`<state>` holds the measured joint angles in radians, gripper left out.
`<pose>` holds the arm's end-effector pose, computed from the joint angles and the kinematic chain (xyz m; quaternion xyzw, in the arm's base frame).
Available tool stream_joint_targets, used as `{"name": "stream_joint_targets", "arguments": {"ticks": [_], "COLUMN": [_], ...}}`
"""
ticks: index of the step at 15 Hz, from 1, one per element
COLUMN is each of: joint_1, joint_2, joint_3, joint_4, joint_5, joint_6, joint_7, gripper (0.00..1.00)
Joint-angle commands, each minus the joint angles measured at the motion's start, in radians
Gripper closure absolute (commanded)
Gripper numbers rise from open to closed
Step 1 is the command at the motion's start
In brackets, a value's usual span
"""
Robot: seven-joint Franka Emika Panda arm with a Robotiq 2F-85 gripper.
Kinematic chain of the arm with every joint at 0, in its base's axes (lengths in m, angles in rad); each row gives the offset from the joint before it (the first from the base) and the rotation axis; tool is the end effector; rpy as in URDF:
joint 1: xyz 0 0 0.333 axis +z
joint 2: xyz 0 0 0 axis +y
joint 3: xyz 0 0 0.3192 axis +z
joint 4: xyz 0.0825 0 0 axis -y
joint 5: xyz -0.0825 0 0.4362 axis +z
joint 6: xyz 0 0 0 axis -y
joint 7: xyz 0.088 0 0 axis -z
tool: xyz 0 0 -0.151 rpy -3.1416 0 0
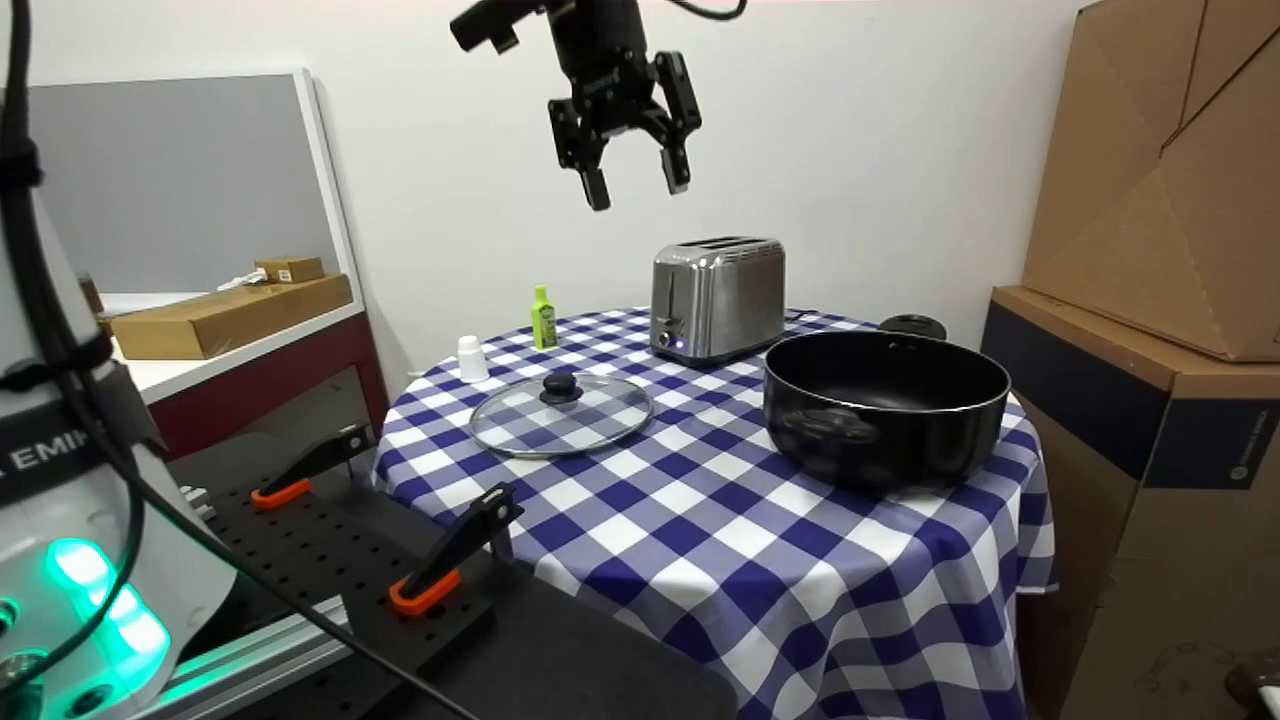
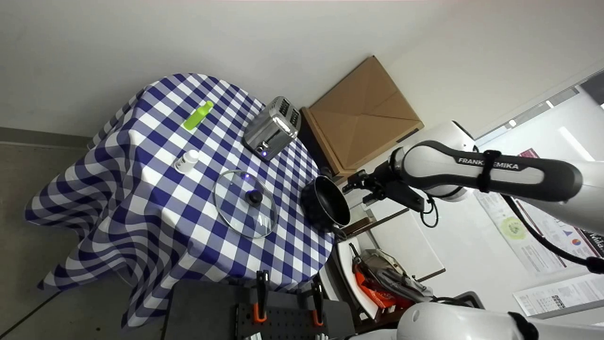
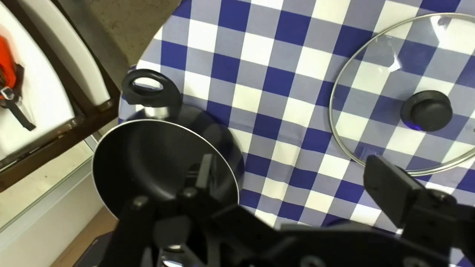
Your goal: Push the toaster lever up
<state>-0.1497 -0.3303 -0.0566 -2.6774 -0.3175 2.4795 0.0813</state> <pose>0.4409 -0.0973 0.2774 0.9929 -0.0236 0.0602 0.1000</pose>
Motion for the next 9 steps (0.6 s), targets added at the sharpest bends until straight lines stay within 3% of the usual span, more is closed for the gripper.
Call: {"name": "stream_joint_targets", "arguments": {"ticks": [1,5,9], "joint_1": [-0.012,0.005,0.090], "joint_2": [0.231,0.444,0.622], "joint_3": [0.038,0.026,-0.048], "joint_4": [0.089,0.191,0.307], "joint_5": [-0.047,-0.147,-0.228], "joint_6": [0.148,0.275,0.359], "joint_7": [0.072,0.166,0.243], "gripper": [0.00,0.00,0.00]}}
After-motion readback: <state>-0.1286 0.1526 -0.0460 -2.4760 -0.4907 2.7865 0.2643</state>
